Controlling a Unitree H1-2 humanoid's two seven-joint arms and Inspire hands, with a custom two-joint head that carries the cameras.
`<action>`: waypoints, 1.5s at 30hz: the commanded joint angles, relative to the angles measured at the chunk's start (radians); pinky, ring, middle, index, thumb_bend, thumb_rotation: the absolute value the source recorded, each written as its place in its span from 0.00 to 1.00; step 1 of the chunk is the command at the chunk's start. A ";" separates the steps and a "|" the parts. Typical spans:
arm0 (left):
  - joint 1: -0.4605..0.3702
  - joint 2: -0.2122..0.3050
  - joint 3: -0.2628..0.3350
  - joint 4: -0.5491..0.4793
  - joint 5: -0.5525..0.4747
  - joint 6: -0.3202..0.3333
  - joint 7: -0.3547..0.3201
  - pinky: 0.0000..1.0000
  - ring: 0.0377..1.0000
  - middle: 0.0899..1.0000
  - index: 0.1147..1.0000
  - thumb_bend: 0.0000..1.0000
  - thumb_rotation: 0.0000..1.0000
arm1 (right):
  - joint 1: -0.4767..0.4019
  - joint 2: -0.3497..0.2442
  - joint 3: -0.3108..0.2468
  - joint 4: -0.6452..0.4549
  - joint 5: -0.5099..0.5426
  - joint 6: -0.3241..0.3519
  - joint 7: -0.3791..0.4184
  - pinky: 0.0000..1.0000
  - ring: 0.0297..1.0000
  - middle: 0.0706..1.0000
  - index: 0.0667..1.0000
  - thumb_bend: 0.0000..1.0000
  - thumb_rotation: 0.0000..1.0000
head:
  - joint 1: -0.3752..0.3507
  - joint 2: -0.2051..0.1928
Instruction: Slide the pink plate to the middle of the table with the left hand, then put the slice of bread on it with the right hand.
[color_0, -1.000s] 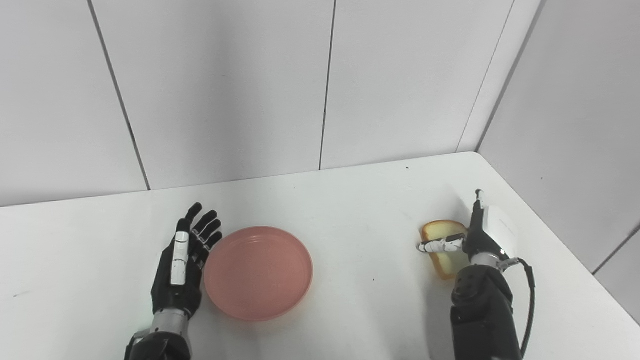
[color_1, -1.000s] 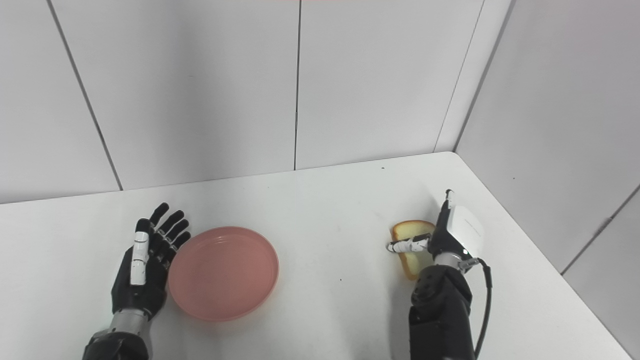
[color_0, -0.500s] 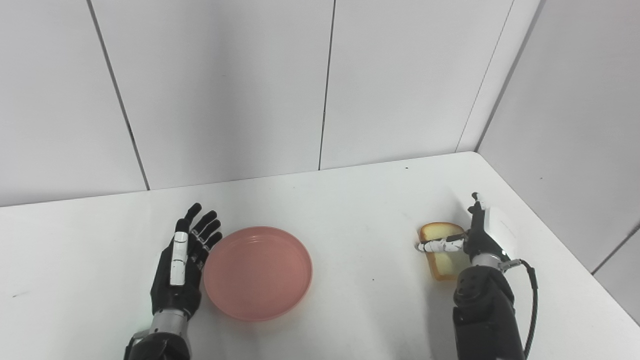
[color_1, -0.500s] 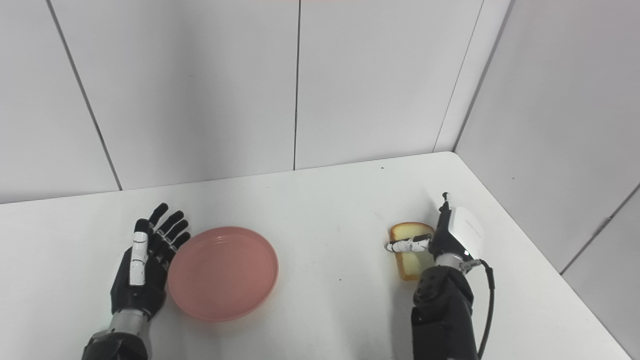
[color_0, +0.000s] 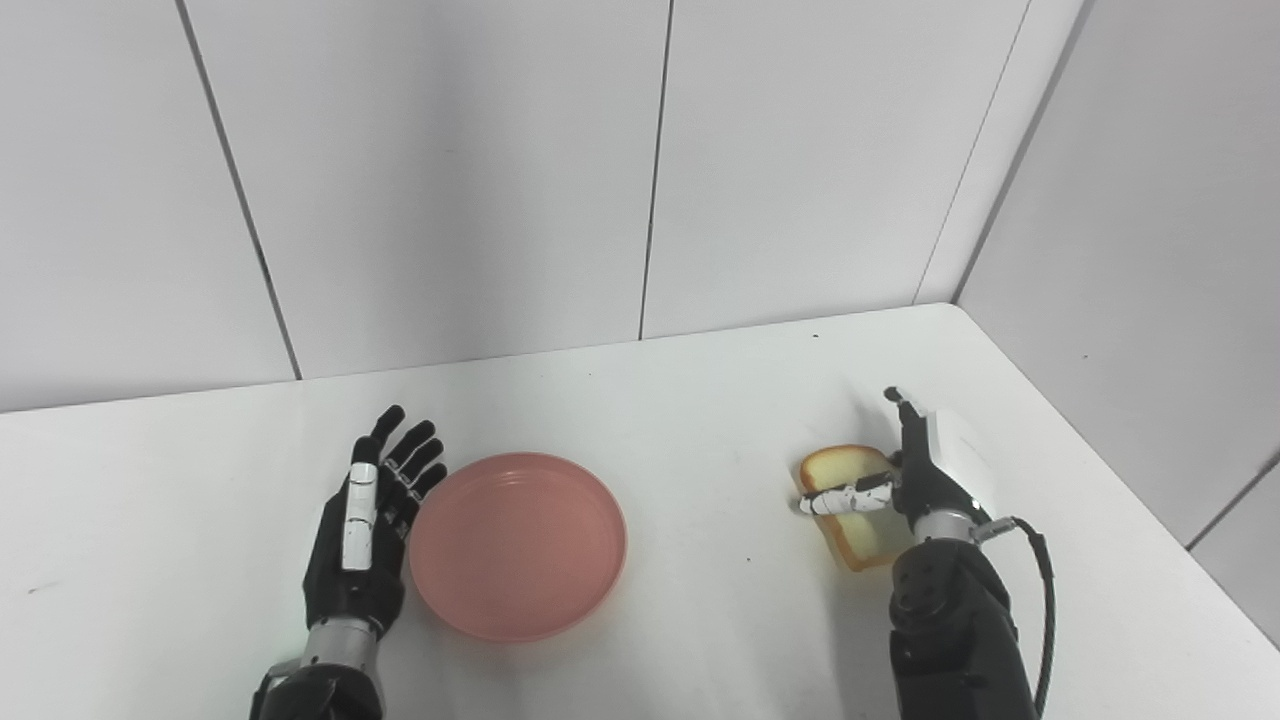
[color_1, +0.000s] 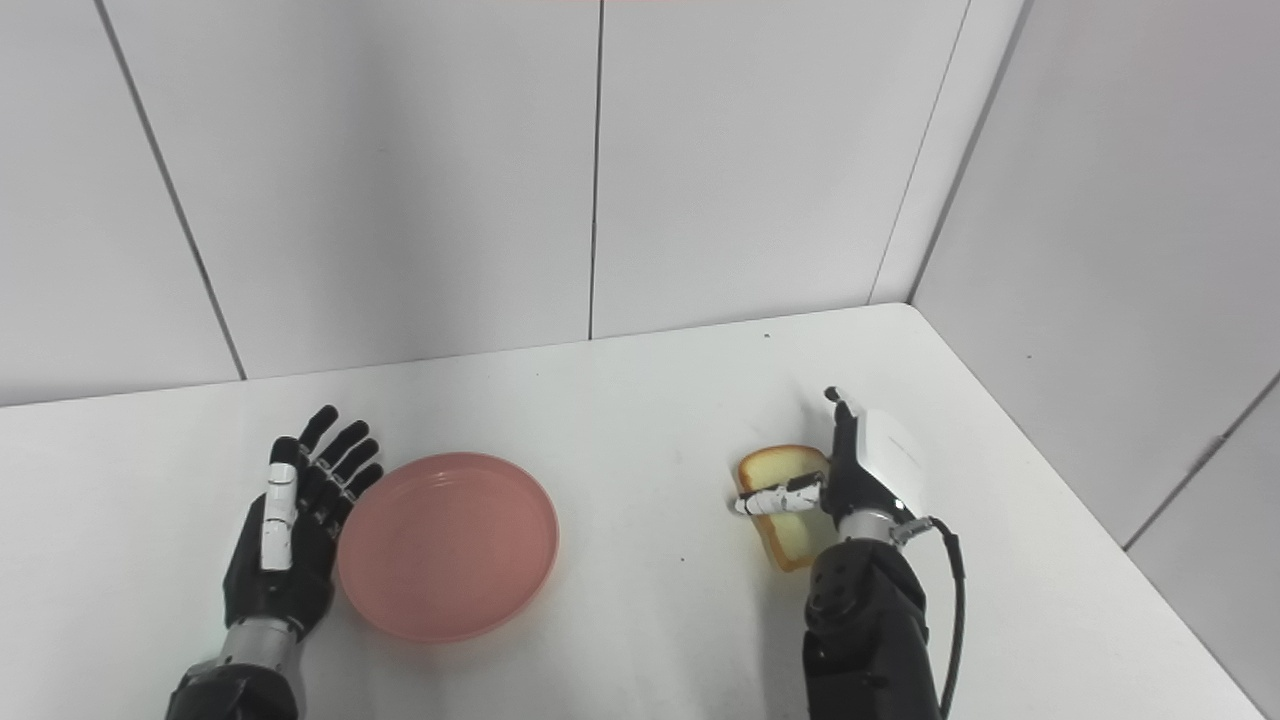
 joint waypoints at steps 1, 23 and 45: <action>0.032 -0.008 -0.005 0.031 0.005 0.057 0.024 0.85 0.85 0.82 0.86 0.76 0.80 | -0.027 -0.016 0.019 -0.063 -0.036 -0.006 0.020 0.42 0.56 0.86 0.86 0.82 0.08 | 0.001 0.000; -0.007 -0.100 -0.038 0.149 0.057 -0.025 0.100 0.84 0.84 0.81 0.85 0.79 0.82 | -0.131 -0.101 0.328 -0.169 0.016 -0.029 0.131 0.33 0.49 0.81 0.85 0.83 0.12 | 0.243 -0.011; 0.016 -0.118 -0.059 0.116 0.096 -0.054 0.170 0.78 0.82 0.81 0.86 0.76 0.85 | -0.269 -0.002 0.570 0.068 0.083 -0.016 0.057 0.31 0.48 0.81 0.80 0.84 0.13 | 0.365 0.022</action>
